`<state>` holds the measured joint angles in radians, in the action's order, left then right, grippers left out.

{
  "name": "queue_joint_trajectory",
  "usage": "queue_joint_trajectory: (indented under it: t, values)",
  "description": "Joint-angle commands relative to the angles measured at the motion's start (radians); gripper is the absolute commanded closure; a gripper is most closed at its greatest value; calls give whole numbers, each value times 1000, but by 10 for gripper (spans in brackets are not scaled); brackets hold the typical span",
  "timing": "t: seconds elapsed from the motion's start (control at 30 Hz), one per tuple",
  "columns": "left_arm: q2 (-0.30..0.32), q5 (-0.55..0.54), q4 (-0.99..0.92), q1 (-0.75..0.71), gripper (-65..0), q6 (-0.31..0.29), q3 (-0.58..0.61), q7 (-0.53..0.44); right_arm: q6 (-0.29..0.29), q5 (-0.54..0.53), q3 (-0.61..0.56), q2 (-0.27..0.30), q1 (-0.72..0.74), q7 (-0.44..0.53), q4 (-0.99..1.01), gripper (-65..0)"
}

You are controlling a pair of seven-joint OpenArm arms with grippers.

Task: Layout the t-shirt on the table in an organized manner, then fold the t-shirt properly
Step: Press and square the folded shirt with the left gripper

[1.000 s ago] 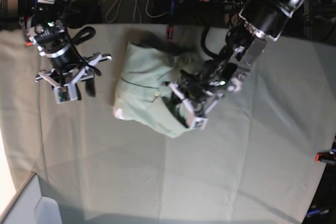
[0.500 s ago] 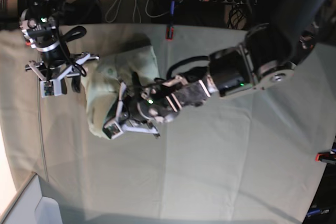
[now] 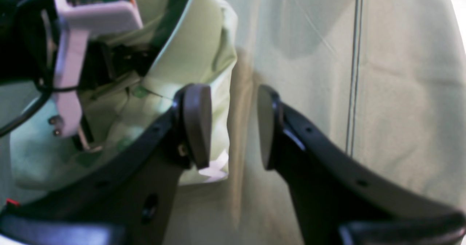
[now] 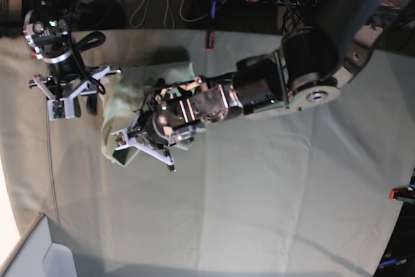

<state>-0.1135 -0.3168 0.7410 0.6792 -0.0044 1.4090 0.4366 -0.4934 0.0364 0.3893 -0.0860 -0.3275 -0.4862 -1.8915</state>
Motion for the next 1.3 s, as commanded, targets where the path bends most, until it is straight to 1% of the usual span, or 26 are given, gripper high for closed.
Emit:
queue_joint_trajectory:
  t: [0.0,0.1,0.17,0.2,0.27,0.33,0.57,0.67,0.8,0.9,0.97,1.03,1.1,1.2,1.27]
  values:
    - [-15,23,12,32,-77,4,-4,-12,0,-11,-2,1,3,24,-21,-222]
    - [-16,81,21,32,-233,4,-4,-12,0,-11,-2,-1,3,24,-21,-222]
    - [-16,98,22,32,-341,4,-6,-12,0,-11,-2,-1,3,24,-23,-222]
    - [-16,100,22,33,-382,4,-6,-12,0,-11,-2,-1,3,24,-23,-222]
    - [-16,98,22,55,-430,4,-6,-11,0,-11,-2,-1,3,24,-23,-222]
    - [-15,98,22,70,-451,4,-6,-11,0,-11,-2,-1,3,24,-21,-222]
    - [-7,90,22,98,-457,4,-6,-11,0,-11,-3,-1,12,24,-19,-222]
    - [-7,90,22,104,-457,4,-50,-12,0,-11,-5,-1,14,24,-16,-222]
    - [-5,94,47,101,-457,4,-198,-14,0,-11,-17,-1,28,24,-10,-222]
    - [33,92,102,70,-456,4,-348,-17,0,-11,-43,4,31,24,20,-222]
    - [48,92,157,44,-455,4,-488,-14,0,-11,-59,7,37,24,51,-221]
    - [84,90,210,3,-455,5,-646,-12,0,-11,-83,9,37,25,76,-220]
    - [123,90,275,-65,-455,7,-802,-12,0,-11,-106,10,46,30,99,-220]
    - [182,89,394,-194,-454,7,-1017,-12,0,-11,-109,18,78,27,155,-217]
    - [217,89,480,-293,-454,7,-1143,-12,0,-11,-111,18,94,30,198,-199]
